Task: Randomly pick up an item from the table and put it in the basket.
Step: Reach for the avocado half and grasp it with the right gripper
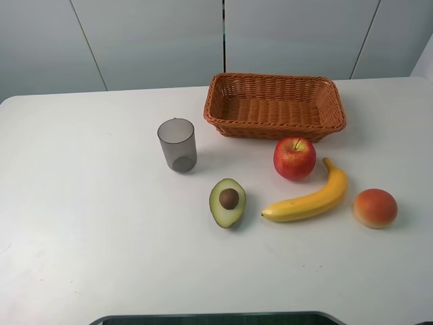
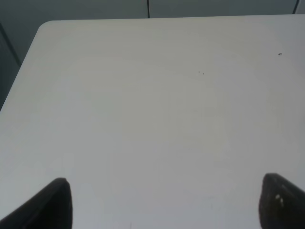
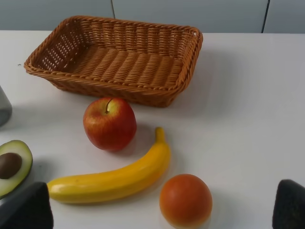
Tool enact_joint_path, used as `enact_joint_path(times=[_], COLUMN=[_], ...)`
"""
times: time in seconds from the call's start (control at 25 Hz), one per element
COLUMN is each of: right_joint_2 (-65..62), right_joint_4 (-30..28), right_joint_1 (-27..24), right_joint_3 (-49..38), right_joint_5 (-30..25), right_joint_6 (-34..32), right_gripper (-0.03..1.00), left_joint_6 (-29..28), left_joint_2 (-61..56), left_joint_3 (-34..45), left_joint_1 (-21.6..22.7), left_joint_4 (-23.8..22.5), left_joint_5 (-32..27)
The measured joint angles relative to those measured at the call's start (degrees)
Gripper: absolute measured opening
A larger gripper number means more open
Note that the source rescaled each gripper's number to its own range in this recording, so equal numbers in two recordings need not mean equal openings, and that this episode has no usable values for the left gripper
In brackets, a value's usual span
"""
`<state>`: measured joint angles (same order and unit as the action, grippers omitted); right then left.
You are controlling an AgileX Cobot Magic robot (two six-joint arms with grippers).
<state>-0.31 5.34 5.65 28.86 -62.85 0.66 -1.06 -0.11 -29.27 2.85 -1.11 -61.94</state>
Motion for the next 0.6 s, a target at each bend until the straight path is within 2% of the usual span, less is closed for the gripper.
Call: enact_joint_path(times=[0.6], right_joint_2=[0.0], right_joint_4=[0.0], right_joint_1=[0.0], right_joint_3=[0.0], right_joint_5=[0.0], right_joint_6=[0.0], right_gripper=[1.00], left_joint_6=[0.0], left_joint_2=[0.0], left_joint_3=[0.0], left_joint_1=[0.0], left_joint_4=[0.0], left_joint_5=[0.0])
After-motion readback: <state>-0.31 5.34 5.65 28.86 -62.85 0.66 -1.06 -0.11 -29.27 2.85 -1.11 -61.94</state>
